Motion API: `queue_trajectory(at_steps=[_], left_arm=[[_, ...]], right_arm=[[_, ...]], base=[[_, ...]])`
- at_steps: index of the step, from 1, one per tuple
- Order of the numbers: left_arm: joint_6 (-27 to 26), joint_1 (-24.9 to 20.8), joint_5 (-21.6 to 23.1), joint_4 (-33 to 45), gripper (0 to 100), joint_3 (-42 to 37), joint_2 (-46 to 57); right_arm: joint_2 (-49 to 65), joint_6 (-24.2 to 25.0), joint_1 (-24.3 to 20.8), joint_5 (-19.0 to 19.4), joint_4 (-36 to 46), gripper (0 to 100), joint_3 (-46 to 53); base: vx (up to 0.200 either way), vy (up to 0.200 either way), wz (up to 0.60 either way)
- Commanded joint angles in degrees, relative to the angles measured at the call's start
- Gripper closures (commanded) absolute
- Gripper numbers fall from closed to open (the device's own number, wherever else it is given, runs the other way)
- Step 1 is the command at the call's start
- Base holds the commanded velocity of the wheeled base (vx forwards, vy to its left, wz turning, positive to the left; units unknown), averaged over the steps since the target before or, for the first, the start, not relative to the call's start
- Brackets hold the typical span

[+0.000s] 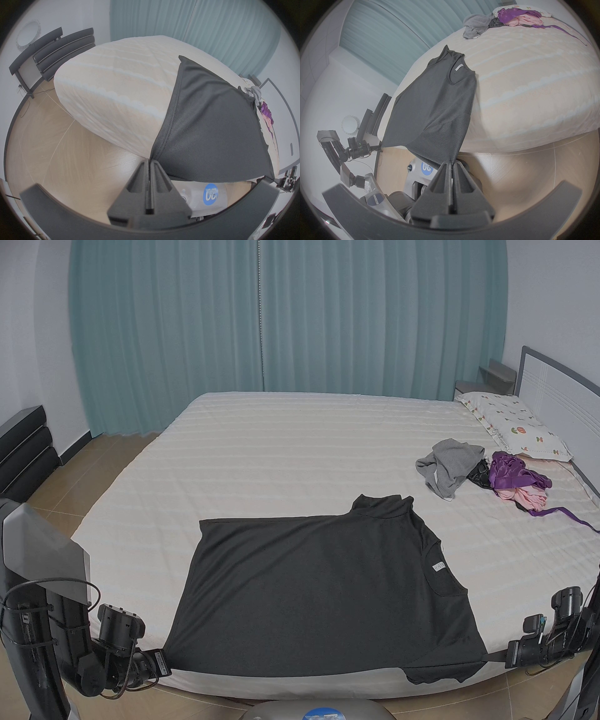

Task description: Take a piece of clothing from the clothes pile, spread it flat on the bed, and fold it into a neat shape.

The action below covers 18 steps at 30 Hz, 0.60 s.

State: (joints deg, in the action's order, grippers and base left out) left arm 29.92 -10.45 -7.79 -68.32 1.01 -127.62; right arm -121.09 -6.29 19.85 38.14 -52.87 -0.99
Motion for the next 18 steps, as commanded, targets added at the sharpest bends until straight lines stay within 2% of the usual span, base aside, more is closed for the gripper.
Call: queue_trajectory(at_steps=[1, 15, 18], left_arm=[[-0.38, -0.28, -0.03, 1.43, 100, -1.01, 2.29], [-3.28, -0.54, -0.03, 11.98, 100, -1.01, 8.8], [-3.46, -0.54, -0.03, 11.71, 100, -0.92, 9.59]], right_arm=[[0.5, -0.39, 0.28, 0.0, 0.22, 100, 0.99], [3.23, -0.48, 0.19, 0.09, 3.56, 100, 0.99], [3.49, -0.39, 0.1, 0.18, 3.21, 100, 0.99]], base=[[0.0, 0.0, 0.0], [0.0, 0.0, 0.0], [0.0, 0.0, 0.0]])
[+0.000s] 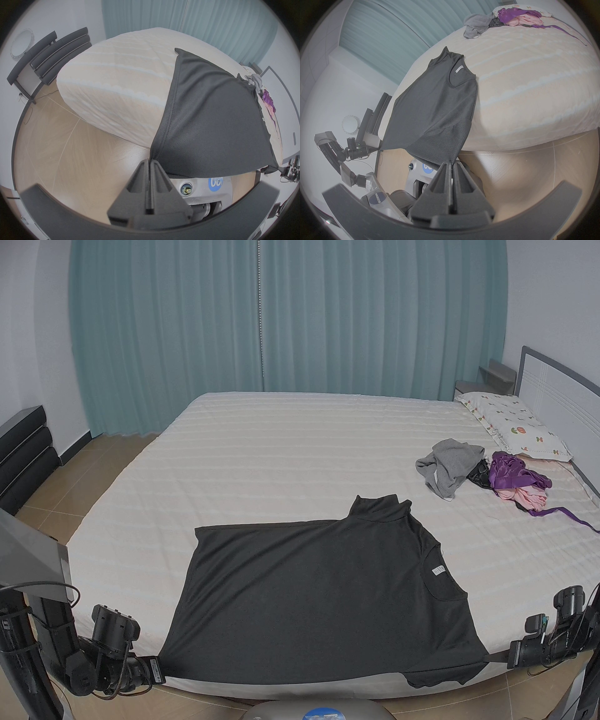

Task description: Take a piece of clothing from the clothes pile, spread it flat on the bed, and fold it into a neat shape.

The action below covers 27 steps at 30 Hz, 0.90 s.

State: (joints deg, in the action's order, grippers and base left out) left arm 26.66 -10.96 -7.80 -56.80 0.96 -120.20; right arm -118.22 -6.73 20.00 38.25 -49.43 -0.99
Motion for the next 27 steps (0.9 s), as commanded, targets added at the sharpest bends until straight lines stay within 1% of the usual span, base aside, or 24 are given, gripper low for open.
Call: queue_trajectory(at_steps=[1, 8, 13, 14, 15, 19, 22, 25, 27], left_arm=[[-0.21, -0.03, -0.02, 0.19, 100, -0.44, 2.69], [0.76, 0.76, -0.37, -0.25, 100, 4.31, 5.15], [1.99, 0.76, -0.37, 0.55, 100, 9.14, 9.28], [1.99, 0.76, -0.37, 0.55, 100, 9.14, 9.28], [1.99, 0.85, -0.64, 1.16, 100, 10.73, 9.63], [1.99, 0.94, -1.6, 3.8, 100, 13.36, 10.6], [1.99, 1.73, -1.6, 5.38, 100, 15.03, 11.21], [1.99, 2.17, -1.6, 5.38, 100, 15.3, 11.57], [1.9, 2.26, -1.6, 5.56, 100, 15.65, 13.32]], right_arm=[[0.8, 0.05, -0.05, 0.42, -0.66, 100, 0.99], [2.56, 1.19, -0.05, 0.86, -5.76, 100, 0.99], [4.49, 8.31, -1.02, 0.86, -12.53, 100, 0.72], [4.49, 8.31, -1.02, 0.86, -12.53, 100, 0.72], [3.88, 9.19, -1.9, 0.24, -14.38, 100, 0.28], [3.35, 10.42, -3.13, 0.15, -17.72, 100, -0.59], [3.26, 12.97, -4.98, 0.07, -20.26, 100, -0.86], [3.26, 14.29, -5.41, 0.07, -22.2, 100, -1.03], [3.7, 16.13, -5.68, 0.07, -25.63, 100, -0.77]], base=[[0.0, 0.0, 0.0], [0.0, 0.0, 0.0], [0.0, 0.0, 0.0], [0.0, 0.0, 0.0], [0.0, 0.0, 0.0], [0.0, 0.0, 0.0], [0.0, 0.0, 0.0], [0.0, 0.0, 0.0], [0.0, 0.0, 0.0]])
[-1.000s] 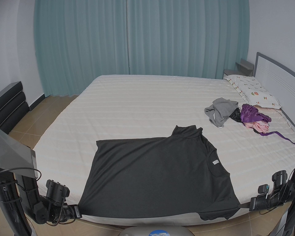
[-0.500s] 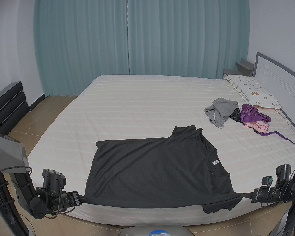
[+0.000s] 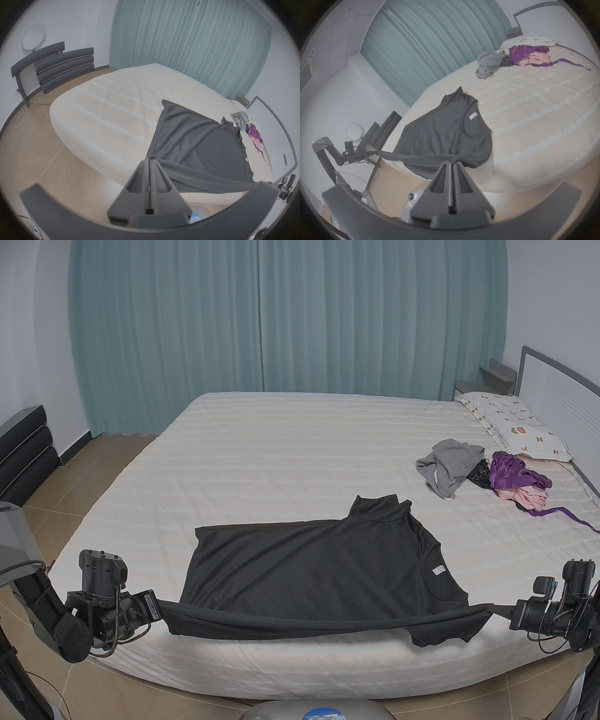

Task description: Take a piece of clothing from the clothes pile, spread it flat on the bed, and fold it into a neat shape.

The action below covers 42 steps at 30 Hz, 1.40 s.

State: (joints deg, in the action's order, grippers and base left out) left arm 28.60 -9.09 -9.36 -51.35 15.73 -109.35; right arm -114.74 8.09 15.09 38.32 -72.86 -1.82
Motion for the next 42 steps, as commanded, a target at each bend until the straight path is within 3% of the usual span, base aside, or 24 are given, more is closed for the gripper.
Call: queue_trajectory(at_steps=[1, 14, 25, 32, 35, 42], left_arm=[[-0.03, 0.39, -0.04, 0.11, 100, 0.89, 3.0], [-0.91, -0.05, -0.04, 2.66, 100, 0.09, 6.43], [-1.97, -1.01, 0.05, 6.0, 100, 1.41, 3.35], [-2.06, -0.66, -0.48, 6.96, 100, 7.39, 1.16], [-2.06, -1.01, -0.48, 11.97, 100, 11.26, 1.07], [-2.06, -0.93, -0.48, 15.14, 100, 14.42, 1.07]], right_arm=[[0.3, 1.57, -1.12, -0.08, -3.25, 100, 0.5], [3.03, 1.49, -2.96, -0.17, -1.23, 100, 1.82], [2.06, 1.57, -3.14, -0.17, -1.23, 100, 1.38], [0.04, 1.92, -3.23, -2.37, -0.61, 100, -2.31], [-2.24, 1.92, -4.02, -2.98, -0.7, 100, -4.34], [-4.71, 2.01, -4.19, -3.42, -0.61, 100, -7.59]], base=[[0.0, 0.0, 0.0], [0.0, 0.0, 0.0], [0.0, 0.0, 0.0], [0.0, 0.0, 0.0], [0.0, 0.0, 0.0], [0.0, 0.0, 0.0]])
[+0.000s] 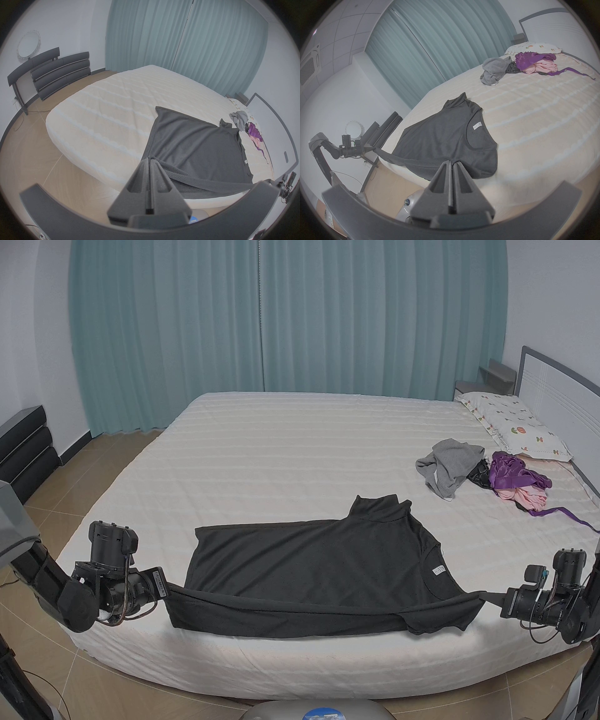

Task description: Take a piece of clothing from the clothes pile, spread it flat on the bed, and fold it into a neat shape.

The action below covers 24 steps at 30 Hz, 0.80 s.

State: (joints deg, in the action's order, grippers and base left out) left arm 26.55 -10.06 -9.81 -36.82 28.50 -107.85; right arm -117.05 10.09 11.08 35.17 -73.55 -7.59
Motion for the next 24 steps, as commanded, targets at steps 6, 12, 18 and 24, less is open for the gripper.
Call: queue_trajectory(at_steps=[6, 12, 18, 24], left_arm=[[-0.01, 0.3, -0.03, 0.87, 100, 2.44, -1.4], [-0.01, 0.83, -0.03, 1.04, 100, 2.17, -0.61], [-0.1, 0.92, -0.03, 1.04, 100, 0.85, 0.36], [-0.18, 1.0, -0.03, 1.04, 100, 0.85, -0.34]], right_arm=[[-3.09, 0.54, -0.18, -1.07, -0.02, 100, -4.09], [-1.69, 4.14, -1.85, -1.07, -0.72, 100, -4.01], [-0.02, 4.14, -2.73, -0.98, -0.81, 100, -3.04], [1.21, 4.23, -2.47, -1.07, -0.9, 100, -3.57]], base=[[0.0, 0.0, 0.0], [0.0, 0.0, 0.0], [0.0, 0.0, 0.0], [0.0, 0.0, 0.0]])
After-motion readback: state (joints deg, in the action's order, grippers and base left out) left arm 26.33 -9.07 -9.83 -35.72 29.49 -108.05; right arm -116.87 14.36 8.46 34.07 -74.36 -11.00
